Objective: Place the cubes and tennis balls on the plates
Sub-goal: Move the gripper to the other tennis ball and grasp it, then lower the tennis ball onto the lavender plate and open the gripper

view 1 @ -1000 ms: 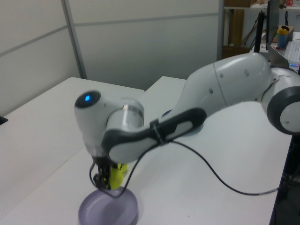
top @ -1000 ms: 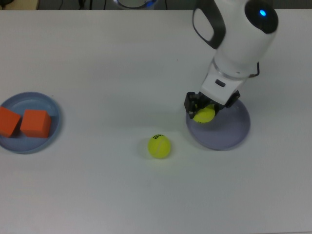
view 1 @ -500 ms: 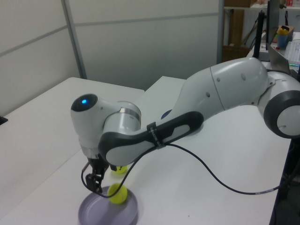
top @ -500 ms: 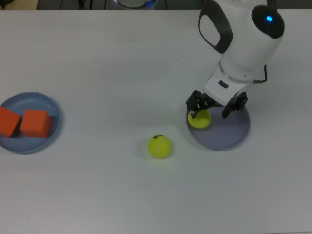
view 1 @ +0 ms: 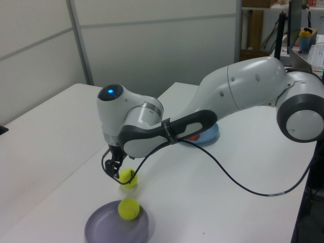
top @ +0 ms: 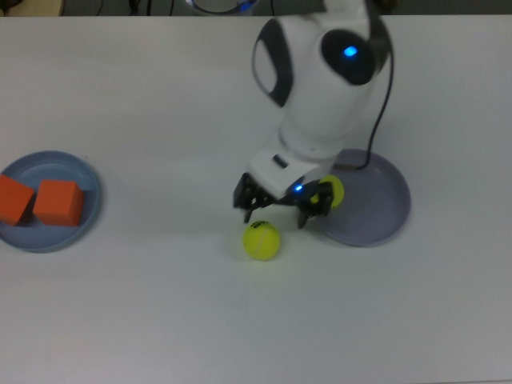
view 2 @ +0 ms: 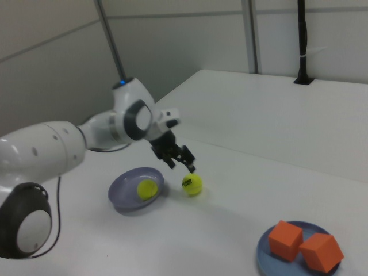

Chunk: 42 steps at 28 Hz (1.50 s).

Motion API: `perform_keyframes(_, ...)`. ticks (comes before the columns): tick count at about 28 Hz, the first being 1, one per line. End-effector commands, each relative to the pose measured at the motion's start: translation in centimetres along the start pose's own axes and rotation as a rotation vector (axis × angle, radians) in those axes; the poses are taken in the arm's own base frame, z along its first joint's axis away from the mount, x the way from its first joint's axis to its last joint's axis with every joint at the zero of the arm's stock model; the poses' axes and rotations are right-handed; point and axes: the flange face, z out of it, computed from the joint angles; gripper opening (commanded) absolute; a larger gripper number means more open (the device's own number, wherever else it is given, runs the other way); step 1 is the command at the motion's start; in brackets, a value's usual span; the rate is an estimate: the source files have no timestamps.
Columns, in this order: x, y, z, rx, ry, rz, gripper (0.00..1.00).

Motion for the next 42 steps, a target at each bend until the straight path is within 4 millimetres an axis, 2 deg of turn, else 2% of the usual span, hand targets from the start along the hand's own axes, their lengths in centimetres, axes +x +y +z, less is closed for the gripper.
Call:
perform_keyframes(1,-0.1,0.5,2.4,-0.023,0.021,-0.031,1.00)
perform_keyframes(6,-0.1,0.7,2.8,-0.040,0.022,-0.041,1.00)
perform_keyframes(11,-0.7,0.5,4.1,-0.045,0.001,-0.051,1.00)
perform_keyframes(14,-0.8,0.5,4.5,-0.046,-0.005,-0.057,0.39)
perform_keyframes(16,-0.8,0.7,4.8,-0.047,-0.009,-0.067,0.19)
perform_keyframes(17,-0.8,0.8,5.0,-0.047,-0.013,-0.068,0.05)
perform_keyframes(18,-0.9,0.7,5.1,-0.049,-0.014,-0.069,0.00)
perform_keyframes(25,-0.7,0.7,4.8,-0.043,-0.009,-0.067,0.00)
perform_keyframes(30,0.2,0.1,2.0,-0.019,0.035,-0.061,0.00)
perform_keyframes(37,-0.4,-4.8,-3.1,0.077,0.082,-0.092,0.00)
perform_keyframes(42,-1.3,-8.1,-5.6,0.146,0.085,-0.115,0.00)
